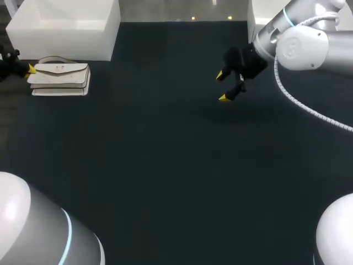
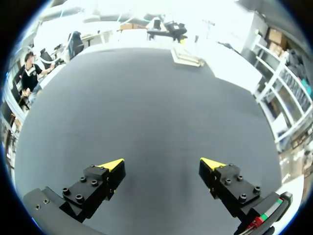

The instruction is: Pick up the bag, open it, inspect its contents, close it, and place it on the opposite side

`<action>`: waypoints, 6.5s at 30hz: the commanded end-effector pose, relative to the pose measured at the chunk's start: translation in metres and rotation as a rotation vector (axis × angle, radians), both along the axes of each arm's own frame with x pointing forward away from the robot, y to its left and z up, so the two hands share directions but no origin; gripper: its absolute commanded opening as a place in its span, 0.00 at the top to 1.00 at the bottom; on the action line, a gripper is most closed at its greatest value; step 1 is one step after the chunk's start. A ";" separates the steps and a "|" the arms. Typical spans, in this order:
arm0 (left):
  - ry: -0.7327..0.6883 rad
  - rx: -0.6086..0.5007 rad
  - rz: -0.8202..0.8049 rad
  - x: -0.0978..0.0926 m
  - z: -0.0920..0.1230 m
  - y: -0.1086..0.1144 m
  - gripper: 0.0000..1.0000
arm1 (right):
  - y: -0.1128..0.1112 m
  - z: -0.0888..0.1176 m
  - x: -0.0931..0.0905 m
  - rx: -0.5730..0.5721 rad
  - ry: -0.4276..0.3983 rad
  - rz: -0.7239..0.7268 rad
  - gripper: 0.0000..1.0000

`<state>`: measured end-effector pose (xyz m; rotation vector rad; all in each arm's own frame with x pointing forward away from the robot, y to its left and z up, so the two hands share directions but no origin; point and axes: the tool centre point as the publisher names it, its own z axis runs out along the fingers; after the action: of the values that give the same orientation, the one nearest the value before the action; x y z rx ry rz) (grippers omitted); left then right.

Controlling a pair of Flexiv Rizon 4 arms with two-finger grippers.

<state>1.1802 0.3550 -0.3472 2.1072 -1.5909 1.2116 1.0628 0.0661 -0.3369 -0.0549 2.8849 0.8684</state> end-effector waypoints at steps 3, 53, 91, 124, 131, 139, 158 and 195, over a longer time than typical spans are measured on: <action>0.114 -0.103 -0.188 0.000 -0.005 0.000 1.00 | 0.000 0.000 0.001 0.001 0.002 0.002 0.00; 0.112 -0.115 0.151 -0.073 0.003 -0.148 1.00 | 0.000 0.000 0.001 0.001 0.002 0.002 0.00; -0.043 -0.067 0.282 -0.095 0.004 -0.306 1.00 | 0.000 0.000 0.001 0.001 0.002 0.002 0.00; 0.073 -0.106 0.052 -0.093 -0.007 -0.338 0.93 | 0.000 0.000 0.001 0.001 0.002 0.002 0.00; 0.063 -0.117 0.035 -0.100 -0.001 -0.331 0.56 | 0.000 0.000 0.001 0.001 0.002 0.002 0.00; 0.145 -0.176 -0.021 -0.105 0.003 -0.319 0.62 | 0.000 0.000 0.001 0.001 0.002 0.002 0.00; 0.229 -0.194 -0.123 -0.097 -0.008 -0.338 0.70 | 0.000 0.000 0.001 0.001 0.002 0.002 0.00; 0.207 -0.171 -0.257 -0.096 -0.012 -0.425 1.00 | 0.000 0.000 0.001 0.001 0.002 0.002 0.00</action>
<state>1.0796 -0.0646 -0.3541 1.7973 -1.5506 0.9710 1.0628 0.0661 -0.3369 -0.0549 2.8846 0.8688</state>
